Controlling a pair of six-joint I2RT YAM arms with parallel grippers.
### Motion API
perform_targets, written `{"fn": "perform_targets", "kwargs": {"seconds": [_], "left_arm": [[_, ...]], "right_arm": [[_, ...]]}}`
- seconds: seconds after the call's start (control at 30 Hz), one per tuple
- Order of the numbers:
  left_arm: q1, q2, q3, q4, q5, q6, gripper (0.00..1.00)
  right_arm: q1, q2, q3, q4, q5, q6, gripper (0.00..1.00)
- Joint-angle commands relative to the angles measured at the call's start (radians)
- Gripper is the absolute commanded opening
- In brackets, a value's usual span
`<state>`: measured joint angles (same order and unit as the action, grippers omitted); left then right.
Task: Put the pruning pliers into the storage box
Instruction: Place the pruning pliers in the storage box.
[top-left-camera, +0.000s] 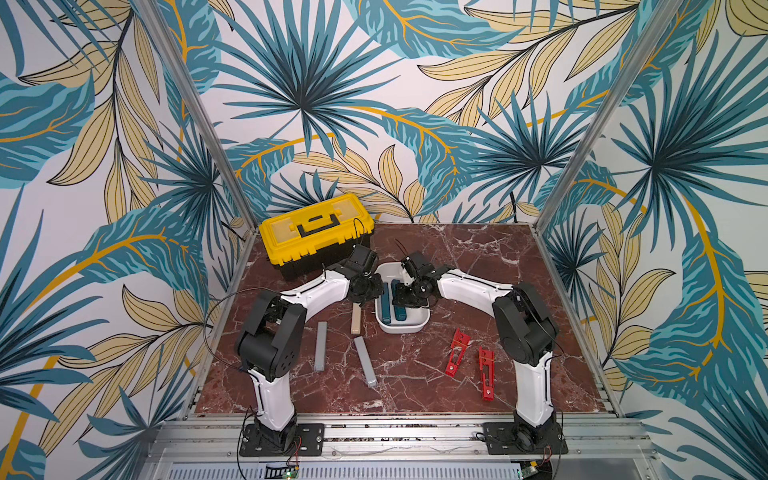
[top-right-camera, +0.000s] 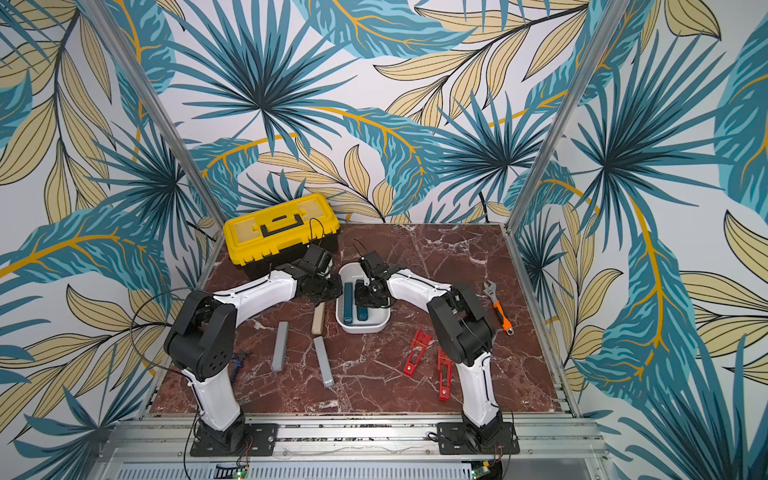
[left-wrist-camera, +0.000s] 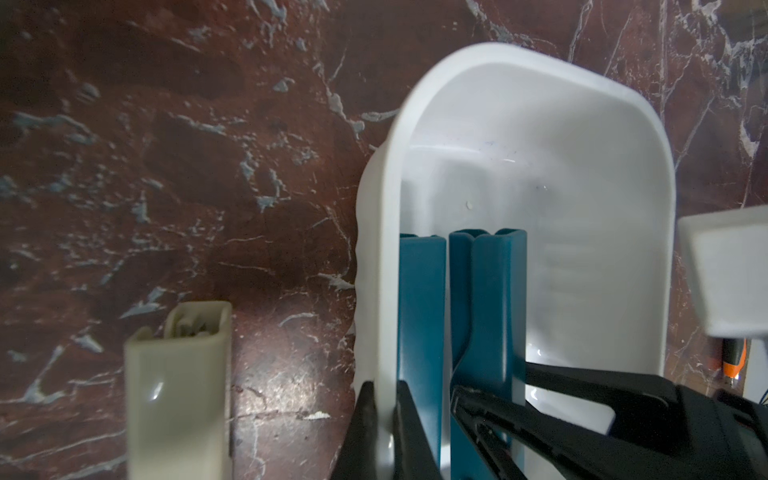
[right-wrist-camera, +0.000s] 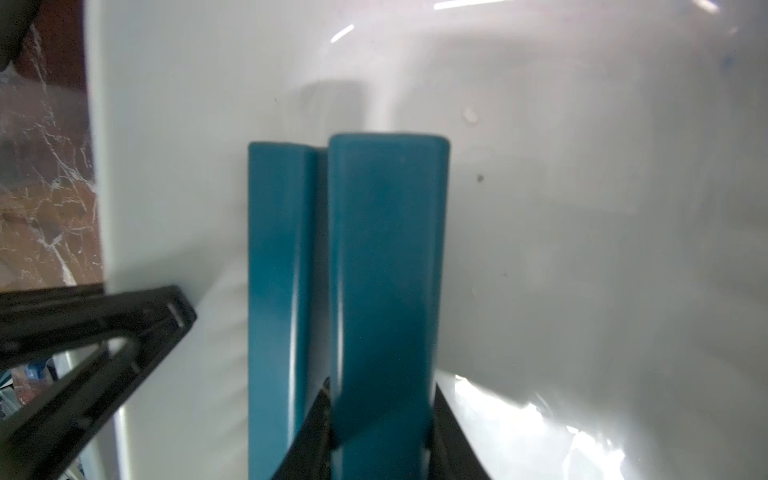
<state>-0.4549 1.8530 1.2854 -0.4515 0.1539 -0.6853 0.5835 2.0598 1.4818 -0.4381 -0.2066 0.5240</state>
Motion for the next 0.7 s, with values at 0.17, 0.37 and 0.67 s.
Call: {"fn": "perform_targets", "kwargs": {"seconds": [0.17,0.37,0.67], "left_arm": [[0.007,-0.020,0.006,0.007,0.017,0.002,0.03],[0.006,-0.018,0.005,0.012,0.018,-0.001,0.03],[0.007,-0.021,-0.004,0.014,0.017,-0.002,0.03]], "right_arm": [[0.007,0.034,0.018,0.005,0.012,0.005,0.15],[0.009,0.039,0.018,0.000,0.009,0.007,0.17],[0.013,0.048,0.025,-0.002,0.003,0.006,0.29]]}}
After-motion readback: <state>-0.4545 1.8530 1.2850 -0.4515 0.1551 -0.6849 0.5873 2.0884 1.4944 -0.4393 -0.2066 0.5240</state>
